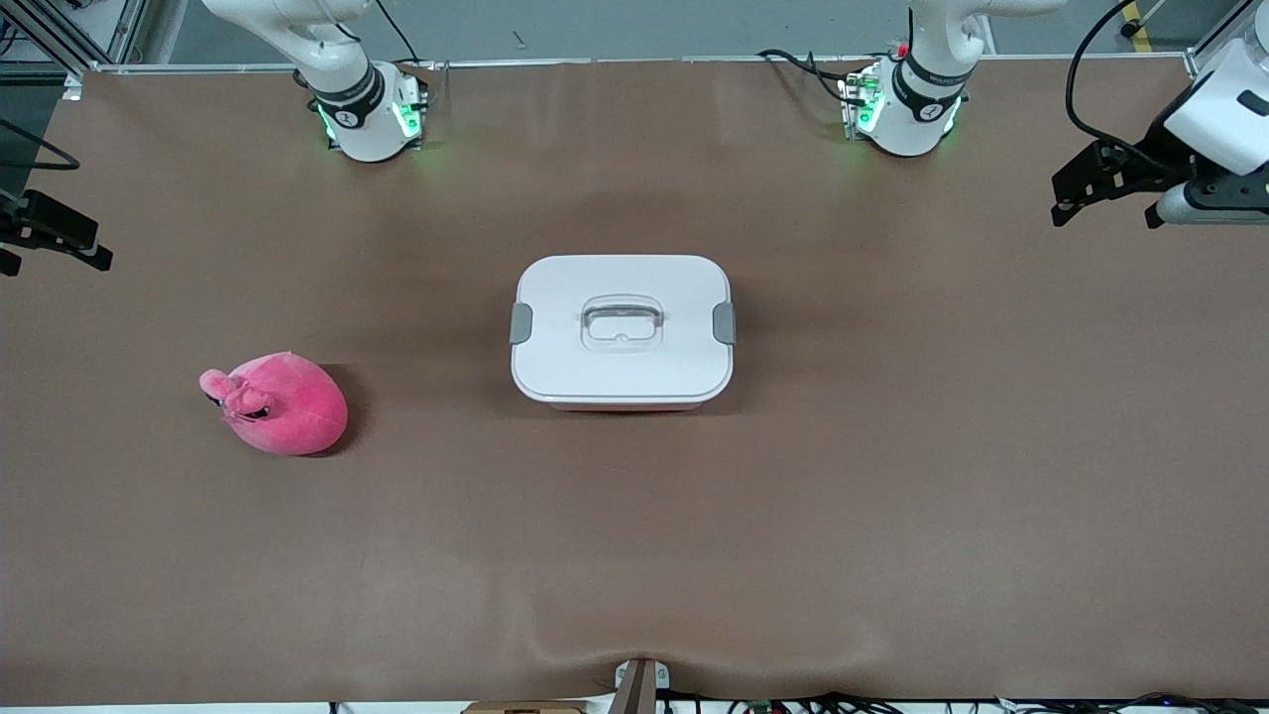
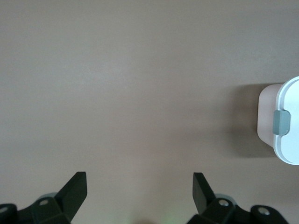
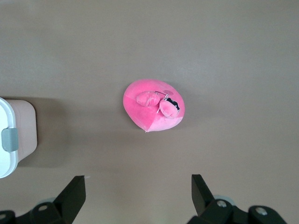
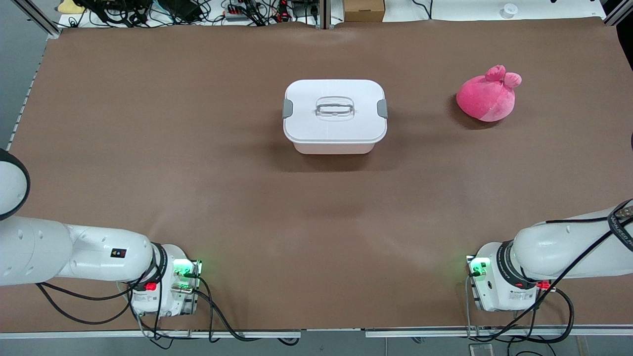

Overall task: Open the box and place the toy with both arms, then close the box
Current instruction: 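Move the left gripper toward the box lid while the right gripper reaches the toy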

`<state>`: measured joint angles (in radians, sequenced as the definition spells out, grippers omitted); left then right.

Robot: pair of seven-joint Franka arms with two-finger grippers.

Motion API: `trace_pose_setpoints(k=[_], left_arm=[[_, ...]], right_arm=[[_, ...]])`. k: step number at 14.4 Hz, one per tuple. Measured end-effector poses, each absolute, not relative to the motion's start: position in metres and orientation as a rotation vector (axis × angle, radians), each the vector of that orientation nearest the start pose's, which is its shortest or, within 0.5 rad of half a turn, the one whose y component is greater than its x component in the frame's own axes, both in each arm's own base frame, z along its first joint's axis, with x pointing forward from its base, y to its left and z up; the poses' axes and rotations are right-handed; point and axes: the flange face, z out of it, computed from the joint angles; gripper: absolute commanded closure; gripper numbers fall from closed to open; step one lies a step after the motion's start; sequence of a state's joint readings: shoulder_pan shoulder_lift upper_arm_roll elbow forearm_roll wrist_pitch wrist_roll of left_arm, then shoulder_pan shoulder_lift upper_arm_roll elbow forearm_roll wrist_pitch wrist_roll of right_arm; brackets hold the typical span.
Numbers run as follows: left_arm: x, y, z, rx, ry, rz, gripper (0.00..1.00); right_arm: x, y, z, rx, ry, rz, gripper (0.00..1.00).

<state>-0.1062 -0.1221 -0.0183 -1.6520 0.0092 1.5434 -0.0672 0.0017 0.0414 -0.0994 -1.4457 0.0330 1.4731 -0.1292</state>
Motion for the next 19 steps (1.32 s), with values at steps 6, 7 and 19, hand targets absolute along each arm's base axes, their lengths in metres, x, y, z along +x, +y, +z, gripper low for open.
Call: trace_pose_setpoints(k=[6, 7, 19], left_arm=[[0.510, -0.064, 0.649, -3.130, 0.090, -0.026, 0.00], [0.511, -0.064, 0.650, -3.131, 0.090, -0.031, 0.00], [0.516, -0.099, 0.638, -3.125, -0.002, 0.011, 0.00]], right_arm=[[0.554, -0.049, 0.650, -3.109, -0.055, 0.045, 0.00], [0.553, -0.048, 0.650, -3.108, -0.058, 0.052, 0.00], [0.576, -0.011, 0.620, -3.114, -0.119, 0.033, 0.00]])
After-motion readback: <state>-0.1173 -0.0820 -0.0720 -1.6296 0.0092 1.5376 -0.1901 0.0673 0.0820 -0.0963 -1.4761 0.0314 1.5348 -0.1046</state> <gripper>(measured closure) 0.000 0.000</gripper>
